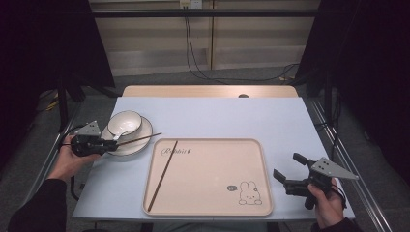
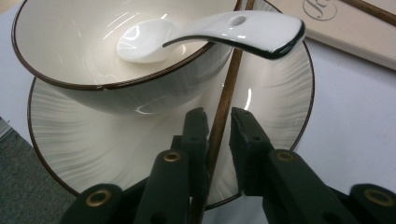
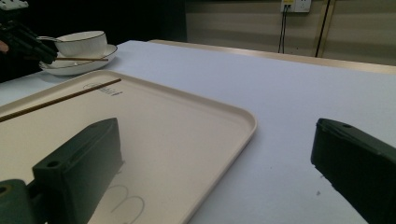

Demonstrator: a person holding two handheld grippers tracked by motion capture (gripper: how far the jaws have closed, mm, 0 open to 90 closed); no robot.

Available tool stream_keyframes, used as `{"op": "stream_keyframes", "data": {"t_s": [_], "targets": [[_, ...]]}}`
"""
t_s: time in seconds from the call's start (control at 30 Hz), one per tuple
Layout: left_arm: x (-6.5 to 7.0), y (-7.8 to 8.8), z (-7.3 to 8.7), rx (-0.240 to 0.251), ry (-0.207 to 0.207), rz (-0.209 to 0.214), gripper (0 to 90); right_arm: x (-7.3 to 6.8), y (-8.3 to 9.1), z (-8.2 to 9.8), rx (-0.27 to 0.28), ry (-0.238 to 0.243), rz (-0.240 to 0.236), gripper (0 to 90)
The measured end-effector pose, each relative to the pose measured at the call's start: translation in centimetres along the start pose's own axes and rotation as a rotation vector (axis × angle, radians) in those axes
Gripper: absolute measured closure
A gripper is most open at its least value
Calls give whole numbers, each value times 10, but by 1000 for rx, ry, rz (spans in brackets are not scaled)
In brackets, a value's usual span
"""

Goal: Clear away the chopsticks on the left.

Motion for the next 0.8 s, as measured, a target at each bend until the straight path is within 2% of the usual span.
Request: {"op": "stream_keyframes", "data": {"t_s": [0.07, 0.1, 0.23, 0.3, 0.33, 0.43, 0.47, 0.53, 0.6, 0.63, 0.8], "targets": [[2, -1, 0, 7, 9, 2, 789, 0, 0, 0, 0, -2, 0, 15], [1, 0, -1, -12, -10, -3, 794, 0, 0, 0, 0, -2, 2, 15], [2, 0, -1, -12, -10, 11, 830, 0, 0, 0, 1, -2, 3, 15], [3, 0, -1, -12, 2, 15, 837, 0, 0, 0, 0, -3, 2, 15], [4, -1, -2, 6, 10, 24, 839, 0, 0, 0, 1, -4, 3, 15], [5, 1, -2, -14, 17, 30, 846, 0, 0, 0, 0, -3, 2, 15], [5, 1, -3, -13, 21, 47, 849, 0, 0, 0, 0, -3, 1, 15], [5, 1, -4, 0, 28, 46, 850, 0, 0, 0, 1, -3, 0, 15], [6, 3, -4, -12, 24, 47, 850, 0, 0, 0, 2, -3, -2, 16], [7, 2, -4, 9, 36, 57, 851, 0, 0, 0, 1, -4, -2, 16], [13, 5, -10, -2, 34, 86, 851, 0, 0, 0, 0, -4, -2, 16]]}}
Point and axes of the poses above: each handheld gripper's, and its own axes: y roughly backward along the jaws, z roughly out of its underside, x roughly to its right, the point moved 1 cm from there along -y, roughly forward along the jaws, and after that the axes turned 15 degrees about -x, right-handed, at the moved point
